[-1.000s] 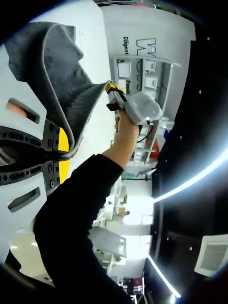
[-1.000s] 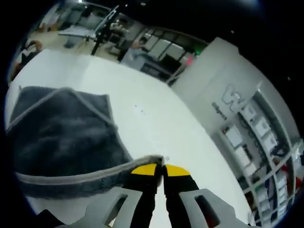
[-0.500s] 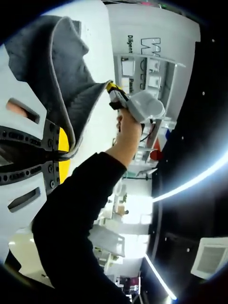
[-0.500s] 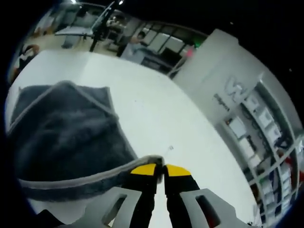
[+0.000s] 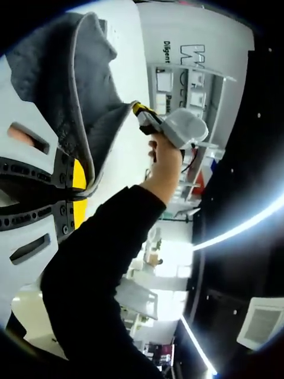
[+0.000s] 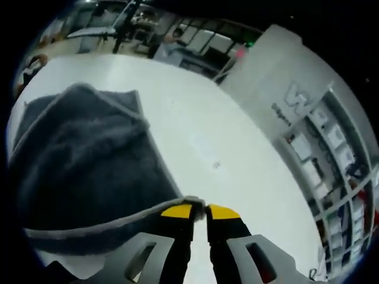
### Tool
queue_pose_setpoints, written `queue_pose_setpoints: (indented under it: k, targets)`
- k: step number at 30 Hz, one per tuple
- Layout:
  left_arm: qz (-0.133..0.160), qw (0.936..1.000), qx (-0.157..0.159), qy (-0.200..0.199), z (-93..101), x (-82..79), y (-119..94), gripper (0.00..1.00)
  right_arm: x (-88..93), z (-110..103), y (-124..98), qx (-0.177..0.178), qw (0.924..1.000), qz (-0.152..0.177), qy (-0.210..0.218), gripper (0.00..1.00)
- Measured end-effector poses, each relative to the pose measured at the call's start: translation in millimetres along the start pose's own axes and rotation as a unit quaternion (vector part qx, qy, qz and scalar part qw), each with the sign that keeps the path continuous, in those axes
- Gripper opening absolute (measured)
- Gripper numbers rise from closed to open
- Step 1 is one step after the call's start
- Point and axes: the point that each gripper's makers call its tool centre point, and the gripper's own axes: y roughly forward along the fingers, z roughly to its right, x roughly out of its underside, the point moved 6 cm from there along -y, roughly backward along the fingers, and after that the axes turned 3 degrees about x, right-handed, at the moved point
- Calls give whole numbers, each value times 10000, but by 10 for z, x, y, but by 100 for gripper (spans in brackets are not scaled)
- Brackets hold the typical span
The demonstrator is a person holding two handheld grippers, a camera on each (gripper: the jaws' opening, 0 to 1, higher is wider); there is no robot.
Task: Open the folded towel by lifting each exposed corner and separating the folded layers until the towel lies flat within the target outline without major curled edges
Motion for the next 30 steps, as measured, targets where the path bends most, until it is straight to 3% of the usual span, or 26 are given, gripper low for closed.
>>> queue_pose_setpoints:
  k: [20,30]
  targets:
    - [-315,9993,176,-18,26,143,193,2,318,-10,66,-94,9988,-490,6,3]
    - [-434,9987,246,47,54,171,260,2,430,111,-70,154,9973,-704,162,3]
